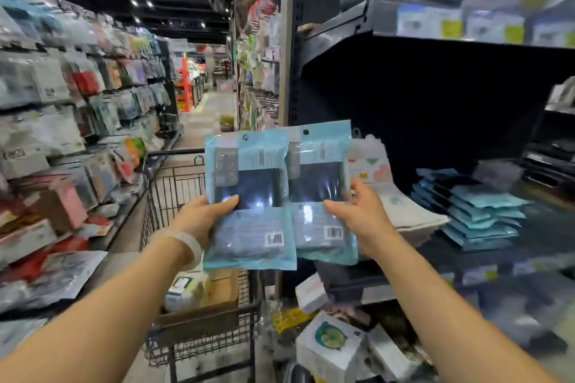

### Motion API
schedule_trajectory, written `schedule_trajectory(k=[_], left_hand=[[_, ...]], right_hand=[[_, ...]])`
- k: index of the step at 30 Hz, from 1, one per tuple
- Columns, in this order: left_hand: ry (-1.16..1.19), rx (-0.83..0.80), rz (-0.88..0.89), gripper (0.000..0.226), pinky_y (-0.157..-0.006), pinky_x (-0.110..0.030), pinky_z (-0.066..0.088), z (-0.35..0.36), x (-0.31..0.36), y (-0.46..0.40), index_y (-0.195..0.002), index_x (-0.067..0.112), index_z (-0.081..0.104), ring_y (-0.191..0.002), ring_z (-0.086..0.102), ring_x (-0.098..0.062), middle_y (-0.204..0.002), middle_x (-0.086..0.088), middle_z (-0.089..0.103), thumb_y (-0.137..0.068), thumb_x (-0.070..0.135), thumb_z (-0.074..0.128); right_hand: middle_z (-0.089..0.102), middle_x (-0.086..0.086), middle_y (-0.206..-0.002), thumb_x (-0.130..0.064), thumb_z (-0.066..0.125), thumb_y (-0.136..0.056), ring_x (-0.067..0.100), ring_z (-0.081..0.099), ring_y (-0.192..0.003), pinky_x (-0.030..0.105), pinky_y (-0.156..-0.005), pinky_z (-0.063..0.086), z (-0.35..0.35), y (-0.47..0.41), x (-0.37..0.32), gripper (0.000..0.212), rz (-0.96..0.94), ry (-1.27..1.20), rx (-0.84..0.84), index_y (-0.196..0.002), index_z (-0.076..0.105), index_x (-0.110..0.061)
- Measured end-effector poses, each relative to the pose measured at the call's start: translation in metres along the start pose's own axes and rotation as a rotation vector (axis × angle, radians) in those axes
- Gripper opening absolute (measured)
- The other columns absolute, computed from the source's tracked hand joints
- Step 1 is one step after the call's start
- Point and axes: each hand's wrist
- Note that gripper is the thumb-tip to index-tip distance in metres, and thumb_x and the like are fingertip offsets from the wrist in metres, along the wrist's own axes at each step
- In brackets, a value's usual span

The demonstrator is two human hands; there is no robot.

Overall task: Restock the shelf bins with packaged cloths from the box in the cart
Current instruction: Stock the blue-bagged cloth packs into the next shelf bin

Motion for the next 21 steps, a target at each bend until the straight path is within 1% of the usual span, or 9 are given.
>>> schedule_trajectory(k=[2,4,6,9,11,14,16,18,21], left_hand=[[0.038,-0.045,-0.008,0.015,-0.06,-0.043,0.06,0.04,-0.002,0.013,-0.096,0.007,0.061,-0.068,0.071,-0.029,-0.08,-0.014,0.072,-0.083,0.01,0.068],[0.057,-0.081,-0.005,0.012,-0.062,-0.044,0.06,0.083,-0.009,0.028,-0.093,0.008,0.062,-0.071,0.07,-0.03,-0.081,-0.015,0.071,-0.083,0.009,0.068],[0.064,-0.11,-0.01,0.017,-0.066,-0.045,0.059,0.127,-0.021,0.041,-0.096,0.006,0.063,-0.075,0.07,-0.032,-0.084,-0.016,0.072,-0.081,0.009,0.07],[0.065,-0.148,-0.012,0.015,-0.059,-0.039,0.06,0.193,-0.035,0.059,-0.095,0.003,0.065,-0.067,0.071,-0.028,-0.079,-0.015,0.073,-0.082,0.009,0.069],[0.075,-0.175,-0.023,0.015,-0.064,-0.039,0.06,0.236,-0.043,0.065,-0.094,0.002,0.065,-0.065,0.071,-0.027,-0.075,-0.014,0.072,-0.082,0.01,0.07],[0.075,-0.22,-0.034,0.013,-0.077,-0.044,0.058,0.293,-0.047,0.072,-0.091,0.001,0.065,-0.072,0.071,-0.029,-0.078,-0.015,0.073,-0.081,0.008,0.071],[0.077,-0.252,-0.06,0.023,-0.082,-0.049,0.056,0.324,-0.048,0.071,-0.101,-0.002,0.066,-0.085,0.07,-0.035,-0.092,-0.021,0.072,-0.081,0.007,0.071],[0.055,-0.273,-0.075,0.036,-0.084,-0.052,0.055,0.35,-0.047,0.066,-0.112,-0.003,0.062,-0.092,0.069,-0.037,-0.101,-0.023,0.07,-0.079,0.009,0.073],[-0.009,-0.2,0.001,0.045,-0.081,-0.038,0.056,0.382,-0.043,0.05,-0.121,-0.003,0.056,-0.083,0.069,-0.031,-0.094,-0.017,0.069,-0.081,0.009,0.072]], right_hand=[[0.065,0.004,-0.107,-0.001,0.066,-0.083,0.021,0.066,-0.095,0.037,-0.08,0.057,-0.046,0.013,-0.007,0.037,-0.017,-0.003,0.026,-0.114,0.051,-0.014],[0.064,0.002,-0.102,-0.001,0.067,-0.083,0.018,0.065,-0.088,0.028,-0.071,0.055,-0.094,0.024,-0.006,0.034,-0.041,0.025,0.065,-0.111,0.052,-0.013],[0.063,0.001,-0.097,-0.002,0.067,-0.083,0.016,0.063,-0.085,0.025,-0.069,0.053,-0.142,0.035,-0.002,0.029,-0.036,0.045,0.103,-0.105,0.053,-0.014],[0.063,0.009,-0.111,-0.002,0.069,-0.082,0.025,0.064,-0.1,0.038,-0.083,0.054,-0.21,0.048,0.01,0.034,0.028,0.019,0.181,-0.112,0.053,-0.008],[0.061,0.015,-0.12,-0.003,0.07,-0.081,0.031,0.061,-0.108,0.047,-0.092,0.052,-0.248,0.053,0.019,0.041,0.083,0.002,0.229,-0.118,0.053,-0.005],[0.065,0.012,-0.104,0.0,0.068,-0.082,0.026,0.066,-0.087,0.04,-0.076,0.055,-0.297,0.053,0.03,0.03,0.122,-0.028,0.283,-0.109,0.057,-0.007],[0.066,0.009,-0.093,0.001,0.067,-0.082,0.024,0.065,-0.078,0.036,-0.07,0.053,-0.324,0.051,0.034,0.028,0.134,-0.044,0.311,-0.108,0.057,-0.005],[0.066,0.01,-0.092,0.001,0.066,-0.083,0.025,0.065,-0.076,0.038,-0.068,0.054,-0.347,0.047,0.039,0.026,0.143,-0.052,0.334,-0.107,0.057,-0.004],[0.067,0.012,-0.094,0.001,0.066,-0.083,0.028,0.066,-0.077,0.039,-0.067,0.055,-0.377,0.035,0.048,0.026,0.156,-0.067,0.374,-0.107,0.057,-0.003]])
Point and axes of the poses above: each hand's wrist, its own y-axis away from the middle knuckle, its own z-axis out of the palm, x = y × z
